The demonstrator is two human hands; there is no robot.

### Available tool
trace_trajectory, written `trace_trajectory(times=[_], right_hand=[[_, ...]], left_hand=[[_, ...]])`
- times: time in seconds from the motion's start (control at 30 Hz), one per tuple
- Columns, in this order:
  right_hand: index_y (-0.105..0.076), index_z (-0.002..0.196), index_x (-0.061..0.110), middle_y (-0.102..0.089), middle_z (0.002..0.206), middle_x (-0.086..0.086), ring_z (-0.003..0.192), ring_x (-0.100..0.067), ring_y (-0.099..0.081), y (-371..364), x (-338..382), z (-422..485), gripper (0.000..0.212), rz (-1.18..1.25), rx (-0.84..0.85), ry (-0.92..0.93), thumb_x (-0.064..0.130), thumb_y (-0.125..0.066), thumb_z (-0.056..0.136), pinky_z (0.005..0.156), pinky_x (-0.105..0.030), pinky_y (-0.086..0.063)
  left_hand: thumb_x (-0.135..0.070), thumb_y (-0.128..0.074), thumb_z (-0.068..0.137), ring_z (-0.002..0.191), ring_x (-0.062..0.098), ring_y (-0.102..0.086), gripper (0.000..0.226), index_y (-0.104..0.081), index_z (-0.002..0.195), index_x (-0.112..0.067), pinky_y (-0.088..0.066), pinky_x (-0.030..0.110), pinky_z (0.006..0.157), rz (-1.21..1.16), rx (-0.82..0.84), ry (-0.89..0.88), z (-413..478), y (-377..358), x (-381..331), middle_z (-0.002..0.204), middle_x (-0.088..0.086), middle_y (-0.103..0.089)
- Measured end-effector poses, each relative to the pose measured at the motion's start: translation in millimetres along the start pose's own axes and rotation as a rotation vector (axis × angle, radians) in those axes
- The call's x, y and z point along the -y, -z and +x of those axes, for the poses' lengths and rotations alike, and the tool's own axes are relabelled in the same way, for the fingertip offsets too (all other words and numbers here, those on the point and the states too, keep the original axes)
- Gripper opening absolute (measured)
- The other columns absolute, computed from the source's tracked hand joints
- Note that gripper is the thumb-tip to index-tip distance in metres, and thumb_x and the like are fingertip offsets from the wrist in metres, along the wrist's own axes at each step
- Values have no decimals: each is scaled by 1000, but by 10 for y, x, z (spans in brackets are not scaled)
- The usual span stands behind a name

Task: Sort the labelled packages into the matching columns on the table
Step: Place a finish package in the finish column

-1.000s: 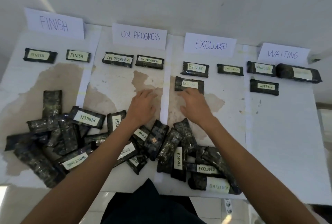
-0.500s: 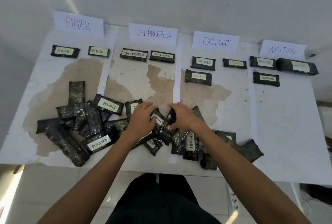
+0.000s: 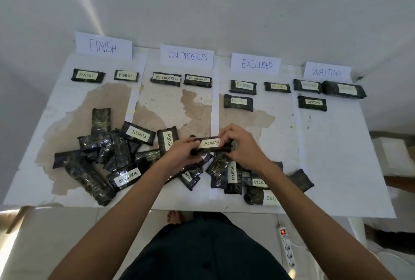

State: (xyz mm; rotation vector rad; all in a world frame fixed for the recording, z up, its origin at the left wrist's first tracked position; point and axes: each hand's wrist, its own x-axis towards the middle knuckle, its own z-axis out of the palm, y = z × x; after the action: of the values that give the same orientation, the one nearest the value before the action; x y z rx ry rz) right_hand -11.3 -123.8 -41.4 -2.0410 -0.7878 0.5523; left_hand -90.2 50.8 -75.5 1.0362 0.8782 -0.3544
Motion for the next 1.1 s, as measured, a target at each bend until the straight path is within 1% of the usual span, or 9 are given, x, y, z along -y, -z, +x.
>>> trace_trajectory(times=[0.07, 0.2, 0.47, 0.6, 0.7, 0.77, 0.9, 1.03, 1.1], right_hand=[[-63, 83, 14, -54, 112, -3, 109, -16, -52, 4, -23, -74, 27, -74, 41, 4, -6, -77, 69, 86, -17, -51], [-58, 102, 23, -45, 122, 3, 114, -10, -44, 23, -65, -153, 40, -154, 93, -106, 12, -80, 71, 83, 0, -38], [-54, 119, 19, -51, 114, 4, 103, -11, -49, -43, 8, -190, 52, -248, 35, -115, 24, -78, 74, 89, -20, -43], [-57, 114, 23, -62, 101, 5, 88, -9, -57, -89, 136, -185, 33, -11, -67, -253, 25, -70, 83, 77, -21, -48], [-55, 118, 24, -68, 95, 4, 85, -12, -62, -111, 201, -125, 34, 166, -79, -340, 23, -68, 85, 80, -28, -53], [-53, 122, 23, -70, 91, 2, 80, -15, -65, -134, 242, -76, 39, 230, -55, -365, 20, -68, 86, 77, -33, -55], [-54, 121, 21, -70, 89, 1, 67, -10, -67, -213, 289, -9, 40, 273, -68, -401, 16, -68, 85, 66, -30, -52], [-52, 118, 16, -67, 90, -5, 66, -12, -69, -256, 318, 61, 35, 351, -147, -466, 11, -65, 86, 60, -25, -51], [-51, 118, 14, -67, 95, -9, 68, -13, -70, -252, 317, 95, 34, 380, -179, -490, 10, -65, 87, 57, -23, -51]], left_hand=[[-1, -52, 92, 90, 24, -61, 37, -46, 128, -4, -58, 25, 63, -74, -36, -83, 8, -29, -2, 118, 20, -55], [2, -55, 89, 91, 24, -63, 47, -41, 133, -8, -56, 21, 61, 14, -55, -193, -28, -76, 0, 116, 21, -58], [0, -51, 92, 93, 22, -65, 46, -45, 133, -19, -56, 32, 79, 130, -19, -315, -101, -88, -31, 105, 13, -64], [-8, -55, 91, 90, 21, -66, 43, -49, 133, -19, -55, 34, 81, 131, -22, -357, -153, -61, -126, 108, 12, -65], [-12, -58, 90, 84, 16, -67, 39, -51, 128, -18, -54, 20, 63, 130, -21, -387, -216, -34, -216, 106, 9, -67], [-13, -59, 90, 84, 15, -66, 37, -54, 126, -16, -52, 17, 58, 167, -21, -412, -244, -12, -265, 107, 8, -67], [-18, -61, 89, 89, 18, -66, 40, -52, 127, -17, -56, 36, 78, 239, -37, -440, -267, 53, -289, 104, 4, -68], [-23, -64, 87, 91, 9, -61, 42, -47, 125, -27, -50, 27, 74, 457, -8, -403, -285, 90, -264, 105, 1, -62], [-16, -61, 89, 94, 16, -62, 38, -50, 125, -19, -53, 35, 80, 496, 17, -352, -264, 113, -236, 107, 9, -63]])
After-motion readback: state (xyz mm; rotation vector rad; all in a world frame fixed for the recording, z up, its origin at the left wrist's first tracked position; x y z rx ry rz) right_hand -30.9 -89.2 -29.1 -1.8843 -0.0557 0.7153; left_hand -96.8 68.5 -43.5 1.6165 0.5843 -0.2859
